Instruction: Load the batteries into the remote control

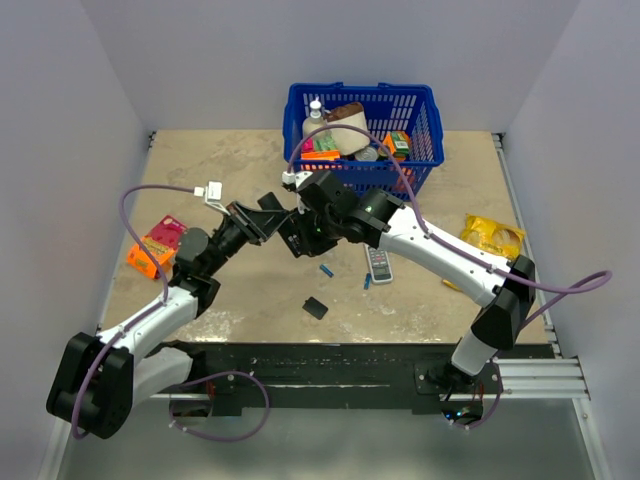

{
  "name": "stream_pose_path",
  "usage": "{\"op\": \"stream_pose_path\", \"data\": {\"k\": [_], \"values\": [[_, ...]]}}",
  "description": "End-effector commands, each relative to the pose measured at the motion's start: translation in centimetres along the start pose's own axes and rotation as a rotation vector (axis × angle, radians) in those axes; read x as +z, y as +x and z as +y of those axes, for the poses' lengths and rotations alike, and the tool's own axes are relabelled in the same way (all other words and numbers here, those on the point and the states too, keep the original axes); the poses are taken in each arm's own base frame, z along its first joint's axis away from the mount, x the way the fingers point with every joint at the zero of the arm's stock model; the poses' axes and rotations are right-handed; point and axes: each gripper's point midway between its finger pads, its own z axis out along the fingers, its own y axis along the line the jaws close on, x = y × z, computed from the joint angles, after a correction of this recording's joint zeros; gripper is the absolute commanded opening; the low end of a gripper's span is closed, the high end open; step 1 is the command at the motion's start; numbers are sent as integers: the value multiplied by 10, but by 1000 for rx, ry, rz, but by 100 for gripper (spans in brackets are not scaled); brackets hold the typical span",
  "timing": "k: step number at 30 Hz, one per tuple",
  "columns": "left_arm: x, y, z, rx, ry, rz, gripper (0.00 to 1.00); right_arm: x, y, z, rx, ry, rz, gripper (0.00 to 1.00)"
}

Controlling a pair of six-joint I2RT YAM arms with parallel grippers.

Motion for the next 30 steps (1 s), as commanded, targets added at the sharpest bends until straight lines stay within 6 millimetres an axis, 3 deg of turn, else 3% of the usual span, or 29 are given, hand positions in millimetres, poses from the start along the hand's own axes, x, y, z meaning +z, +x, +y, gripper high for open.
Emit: {"op": "stream_pose_path", "data": {"k": [1, 17, 24, 28, 30], "values": [[-1, 1, -17, -49, 65, -12, 0, -9, -23, 2, 17, 9, -87, 17], [-4, 6, 4, -133, -26, -25, 0, -10, -17, 2, 16, 8, -62, 25], [-3, 9, 33, -113, -132, -37, 0, -9, -17, -10, 9, 61, -81, 25], [-7, 4, 51, -32, -205, -42, 0, -11, -14, -22, 10, 75, -121, 42], [-9, -1, 53, 4, -234, -52, 0, -14, -9, -31, 17, 82, -134, 42]]}}
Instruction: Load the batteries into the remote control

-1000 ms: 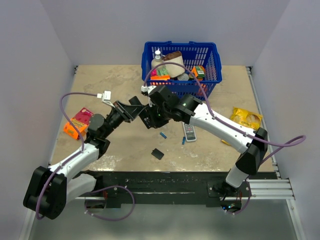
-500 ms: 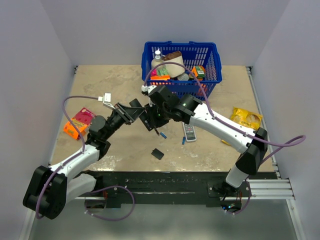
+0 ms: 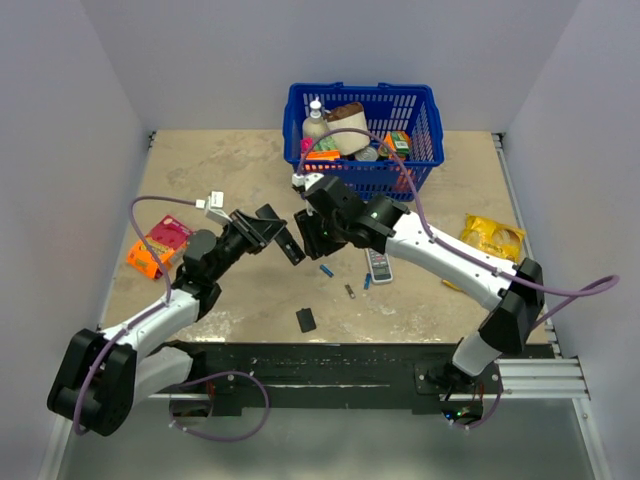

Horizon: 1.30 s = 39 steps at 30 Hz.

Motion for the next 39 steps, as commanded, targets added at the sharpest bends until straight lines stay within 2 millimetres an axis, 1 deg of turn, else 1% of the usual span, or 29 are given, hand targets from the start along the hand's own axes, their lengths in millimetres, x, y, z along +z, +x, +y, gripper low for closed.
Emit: {"op": "stream_pose_path", "data": {"k": [1, 3, 4, 6, 7, 9, 10, 12, 13, 16, 19, 22, 26, 30, 39], "values": [[-2, -17, 11, 130, -79, -53, 0, -10, 4, -26, 21, 30, -63, 42], [-4, -23, 8, 164, -92, -69, 0, -6, 19, -38, 33, 53, -36, 42], [-6, -22, 12, 186, -112, -60, 0, -1, 37, -49, 44, 84, -7, 42], [-8, -28, 7, 212, -113, -78, 0, 3, 53, -66, 82, 143, 15, 41], [-9, -27, 9, 213, -125, -71, 0, 8, 69, -73, 85, 162, 44, 41], [-10, -28, 5, 218, -116, -71, 0, 14, 81, -86, 99, 204, 62, 40], [-11, -27, 5, 216, -116, -68, 0, 20, 91, -96, 114, 235, 77, 40], [-10, -24, 5, 201, -110, -56, 0, 28, 101, -112, 157, 283, 101, 38], [-10, -23, 3, 198, -101, -51, 0, 31, 103, -116, 176, 292, 106, 38], [-11, -21, 1, 190, -88, -39, 0, 43, 117, -120, 209, 299, 141, 37], [-12, -23, -3, 196, -82, -46, 0, 52, 131, -121, 259, 308, 161, 38], [-14, -22, -5, 200, -78, -40, 0, 58, 142, -124, 301, 332, 177, 38], [-15, -21, -6, 199, -70, -35, 0, 60, 151, -129, 328, 365, 184, 38], [-14, -20, -7, 194, -67, -30, 0, 62, 159, -130, 338, 370, 207, 37], [-13, -17, -7, 185, -57, -16, 0, 70, 172, -129, 349, 366, 238, 27]]}}
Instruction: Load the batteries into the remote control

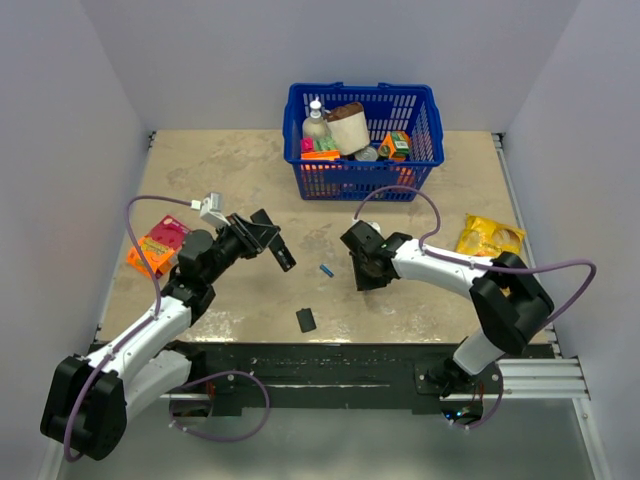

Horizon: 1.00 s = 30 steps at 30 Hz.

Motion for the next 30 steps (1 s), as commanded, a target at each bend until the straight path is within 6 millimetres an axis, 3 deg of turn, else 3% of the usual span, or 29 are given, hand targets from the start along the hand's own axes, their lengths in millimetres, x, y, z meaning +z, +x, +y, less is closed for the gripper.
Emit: {"op": "stream_pose_path", "data": {"k": [1, 25, 30], "values": [[2, -19, -24, 28, 74, -43, 0, 7, -3, 1, 35, 5, -16, 26], [6, -15, -23, -17, 89, -38, 0, 25, 12, -8, 12, 54, 32, 22], [6, -13, -21, -31, 90, -37, 0, 26, 12, -7, -2, 51, 31, 15]]}}
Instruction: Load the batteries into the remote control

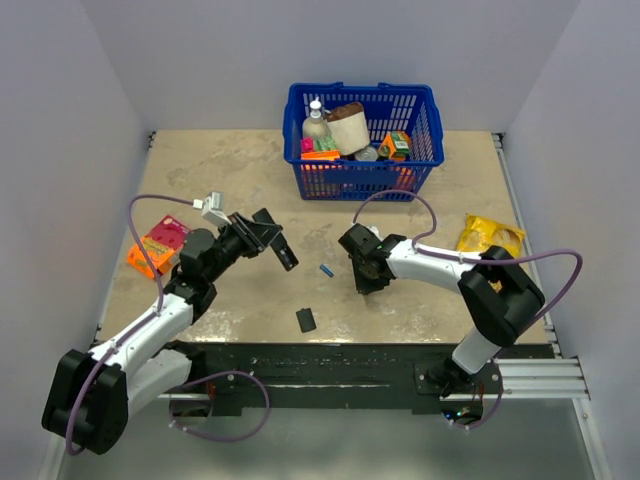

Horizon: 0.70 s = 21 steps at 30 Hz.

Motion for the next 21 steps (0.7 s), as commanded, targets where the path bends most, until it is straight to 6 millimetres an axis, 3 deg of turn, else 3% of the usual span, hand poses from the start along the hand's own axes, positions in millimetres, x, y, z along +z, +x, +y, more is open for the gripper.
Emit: {"op": "stream_pose_path", "data": {"k": [1, 8, 14, 17, 21], "values": [[2, -14, -19, -1, 77, -45, 0, 7, 1, -5, -4, 23, -7, 13], [6, -5, -19, -42, 120, -23, 0, -18, -21, -1, -50, -3, -66, 3], [9, 2, -18, -103, 153, -11, 0, -70, -50, 13, -167, -76, -98, 2], [11, 6, -16, -160, 160, -2, 0, -104, -71, 33, -239, -173, -128, 2], [12, 11, -16, -221, 192, -6, 0, -132, -78, 52, -319, -267, -114, 1]]}}
